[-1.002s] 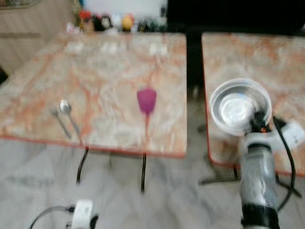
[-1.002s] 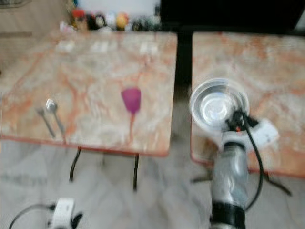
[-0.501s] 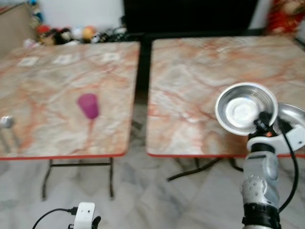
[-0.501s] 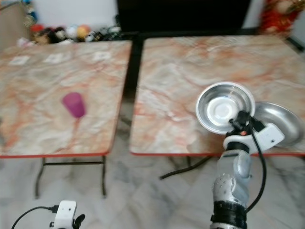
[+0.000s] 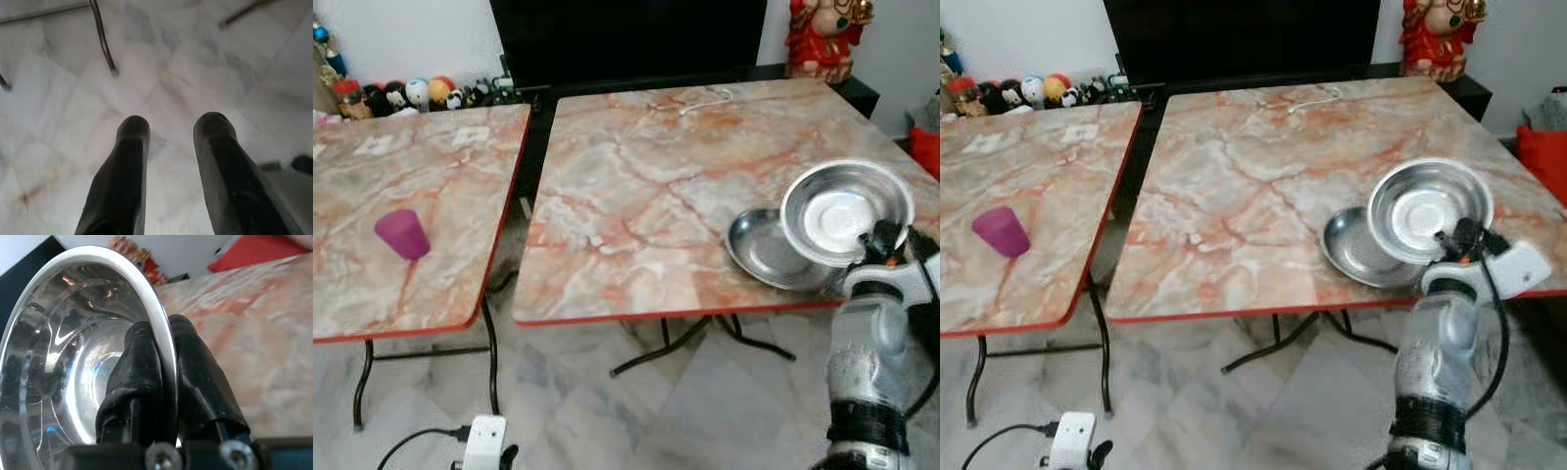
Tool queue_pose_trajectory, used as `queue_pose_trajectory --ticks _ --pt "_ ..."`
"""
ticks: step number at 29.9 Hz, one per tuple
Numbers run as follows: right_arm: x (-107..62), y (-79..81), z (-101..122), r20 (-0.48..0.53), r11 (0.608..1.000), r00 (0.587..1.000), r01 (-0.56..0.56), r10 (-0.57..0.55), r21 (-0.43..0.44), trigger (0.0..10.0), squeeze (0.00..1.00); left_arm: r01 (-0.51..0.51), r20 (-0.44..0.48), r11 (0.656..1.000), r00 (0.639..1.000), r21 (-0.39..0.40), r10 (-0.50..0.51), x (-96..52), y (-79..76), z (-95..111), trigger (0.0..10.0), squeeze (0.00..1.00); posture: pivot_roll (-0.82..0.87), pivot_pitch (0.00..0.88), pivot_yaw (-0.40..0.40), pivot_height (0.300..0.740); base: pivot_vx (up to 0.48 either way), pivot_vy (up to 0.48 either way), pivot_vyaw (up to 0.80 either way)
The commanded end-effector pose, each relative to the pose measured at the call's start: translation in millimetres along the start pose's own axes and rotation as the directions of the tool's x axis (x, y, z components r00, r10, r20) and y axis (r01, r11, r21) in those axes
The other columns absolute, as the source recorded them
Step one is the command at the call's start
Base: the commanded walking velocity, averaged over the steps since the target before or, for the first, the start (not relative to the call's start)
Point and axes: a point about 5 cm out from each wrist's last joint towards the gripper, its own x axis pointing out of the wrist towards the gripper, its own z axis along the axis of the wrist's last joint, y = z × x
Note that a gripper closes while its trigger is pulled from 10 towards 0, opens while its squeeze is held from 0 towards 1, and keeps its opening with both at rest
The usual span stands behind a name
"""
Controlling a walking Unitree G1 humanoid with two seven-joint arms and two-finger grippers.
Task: Setting the table
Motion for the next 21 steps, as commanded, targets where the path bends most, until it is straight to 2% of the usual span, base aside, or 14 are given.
queue_pose_trajectory --ticks 1,3,5,10,14,16,21 --pt "1.6 2.5 -7.9 -0.043 1.000 0.999 0.005 -0.005 -0.009 10.0 0.00 -0.007 -0.032 1.000 0.999 -0.002 0.007 -1.9 3.2 -6.6 10.0 0.00 -0.08 0.071 0.048 0.740 0.000 0.000 0.00" --pt "4.8 10.9 -11.4 -0.071 0.999 0.997 -0.030 0.029 -0.012 10.0 0.00 -0.006 -0.032 1.000 0.999 -0.007 0.006 -2.0 3.9 -6.7 10.0 0.00 -0.08 0.072 0.048 0.740 0.000 0.000 0.00" --pt "5.1 12.8 -12.2 -0.076 0.999 0.996 -0.038 0.037 -0.007 10.0 0.00 -0.007 -0.032 1.000 0.999 -0.007 0.006 -2.0 4.2 -6.7 10.0 0.00 -0.08 0.072 0.048 0.740 0.000 0.000 0.00" --pt "5.0 17.1 -24.6 -0.161 0.997 0.986 -0.056 0.048 -0.049 10.0 0.00 -0.011 -0.035 1.000 0.999 -0.008 0.011 -2.4 5.7 -7.5 10.0 0.00 -0.07 0.076 0.049 0.740 0.000 0.000 0.00" --pt "5.3 18.5 -32.2 -0.208 0.998 0.977 -0.048 0.037 -0.049 10.0 0.00 -0.009 -0.036 1.000 0.999 -0.008 0.009 -2.5 5.9 -7.7 10.0 0.00 -0.08 0.079 0.053 0.740 0.000 0.000 0.00" --pt "8.5 21.8 -35.3 -0.237 1.000 0.971 -0.026 0.023 -0.009 10.0 0.00 -0.007 -0.037 1.000 0.999 -0.008 0.006 -2.4 5.8 -7.5 10.0 0.00 -0.08 0.080 0.053 0.740 0.000 0.000 0.00" --pt "14.8 22.5 -39.7 -0.260 0.998 0.965 0.026 -0.038 -0.049 10.0 0.00 -0.001 -0.037 1.000 0.999 -0.010 0.001 -2.3 5.5 -7.4 10.0 0.00 -0.08 0.080 0.055 0.740 0.000 0.000 0.00"
